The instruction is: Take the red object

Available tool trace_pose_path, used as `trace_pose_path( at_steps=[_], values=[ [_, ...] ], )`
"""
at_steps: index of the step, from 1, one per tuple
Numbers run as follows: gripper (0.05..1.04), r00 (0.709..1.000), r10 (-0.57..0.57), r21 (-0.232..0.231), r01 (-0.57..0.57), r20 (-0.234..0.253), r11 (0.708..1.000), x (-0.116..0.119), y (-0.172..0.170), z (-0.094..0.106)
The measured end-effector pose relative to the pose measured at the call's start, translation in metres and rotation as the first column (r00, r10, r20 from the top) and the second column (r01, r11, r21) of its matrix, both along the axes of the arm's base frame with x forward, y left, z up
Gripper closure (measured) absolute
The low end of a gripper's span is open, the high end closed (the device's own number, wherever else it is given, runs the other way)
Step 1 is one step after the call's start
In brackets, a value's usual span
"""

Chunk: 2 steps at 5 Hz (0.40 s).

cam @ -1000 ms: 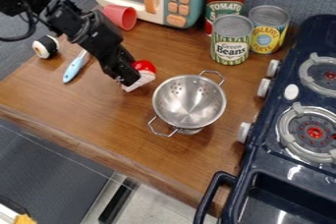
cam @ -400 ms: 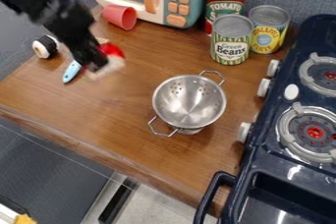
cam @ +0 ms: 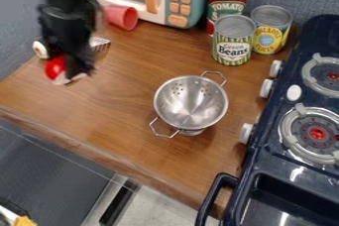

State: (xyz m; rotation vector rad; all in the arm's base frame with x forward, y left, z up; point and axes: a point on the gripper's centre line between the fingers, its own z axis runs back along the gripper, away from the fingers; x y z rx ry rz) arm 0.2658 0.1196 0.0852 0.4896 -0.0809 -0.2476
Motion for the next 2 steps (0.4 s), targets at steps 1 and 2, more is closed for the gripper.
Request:
trace_pose_path(
  at_steps=[1, 2],
  values=[
    [0.553, 0.974, 0.210, 0.282, -0.180, -0.081, 0.942, -0.001, -0.004, -0.001],
    [0.553, 0.941, 0.292, 0.418, -0.200, -0.168, 0.886, 0.000, -0.004, -0.015]
  ],
)
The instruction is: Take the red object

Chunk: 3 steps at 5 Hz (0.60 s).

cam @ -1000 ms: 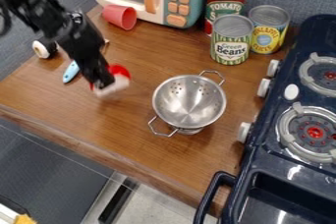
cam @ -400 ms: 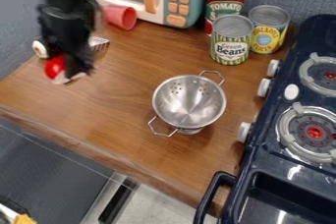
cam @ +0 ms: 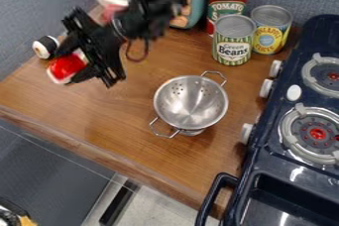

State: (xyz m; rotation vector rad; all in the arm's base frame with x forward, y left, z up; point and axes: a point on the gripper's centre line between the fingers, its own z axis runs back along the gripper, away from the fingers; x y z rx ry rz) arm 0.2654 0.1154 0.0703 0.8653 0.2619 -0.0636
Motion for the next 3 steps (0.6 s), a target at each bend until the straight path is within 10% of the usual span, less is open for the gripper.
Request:
trace_pose_path(
  at_steps=[1, 3],
  values=[
    [0.553, 1.000, 0.011, -0.090, -0.011, -0.003, 0.996, -0.0016, 0.0049, -0.0091],
    [0.477, 0.999, 0.032, -0.097, -0.028, 0.041, 0.995, 0.0005, 0.0086, -0.0115]
  ],
)
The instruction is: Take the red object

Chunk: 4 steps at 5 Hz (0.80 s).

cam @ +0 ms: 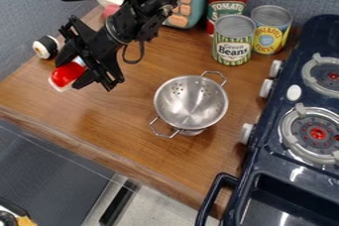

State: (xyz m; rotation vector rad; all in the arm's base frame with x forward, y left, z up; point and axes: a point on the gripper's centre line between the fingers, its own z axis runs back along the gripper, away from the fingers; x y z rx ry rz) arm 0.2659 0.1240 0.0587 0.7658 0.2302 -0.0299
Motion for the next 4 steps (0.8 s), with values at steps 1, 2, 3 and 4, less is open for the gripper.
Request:
trace_pose_path(
  at_steps=[1, 2, 3, 4],
  values=[
    [0.178, 1.000, 0.015, -0.102, -0.015, -0.001, 0.995, -0.002, -0.001, -0.006],
    [0.075, 0.994, -0.005, -0.239, 0.031, 0.107, 0.970, 0.000, -0.003, 0.006],
    [0.080, 0.978, -0.043, -0.401, 0.123, 0.203, 0.908, -0.004, -0.006, 0.018],
    [0.083, 0.967, -0.025, -0.454, 0.141, 0.252, 0.880, -0.005, -0.007, 0.022]
  ],
)
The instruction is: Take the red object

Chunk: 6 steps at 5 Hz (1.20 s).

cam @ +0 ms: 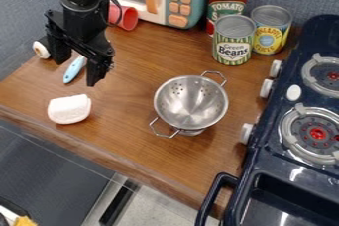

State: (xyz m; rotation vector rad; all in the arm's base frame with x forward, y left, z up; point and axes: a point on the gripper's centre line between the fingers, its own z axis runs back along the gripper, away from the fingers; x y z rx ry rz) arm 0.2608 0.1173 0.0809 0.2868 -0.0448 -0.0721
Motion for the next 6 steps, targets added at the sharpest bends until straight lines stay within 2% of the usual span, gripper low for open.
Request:
trace_pose_path(
  at_steps=[1, 2, 3, 4, 5, 6],
  values=[
    [0.083, 1.000, 0.002, -0.040, -0.001, 0.004, 0.999, -0.003, 0.004, -0.002],
    [0.084, 0.998, 0.009, -0.111, -0.001, 0.070, 0.994, -0.009, 0.005, 0.006],
    [0.083, 0.991, 0.039, -0.118, -0.024, 0.125, 0.993, -0.020, -0.002, 0.028],
    [0.084, 0.983, 0.111, -0.128, -0.093, 0.144, 0.987, -0.035, -0.010, 0.042],
    [0.083, 0.995, 0.096, -0.085, -0.093, 0.040, 0.992, -0.043, -0.018, 0.038],
    [0.084, 0.991, 0.105, -0.091, -0.113, -0.085, 0.989, -0.040, -0.016, 0.022]
  ],
)
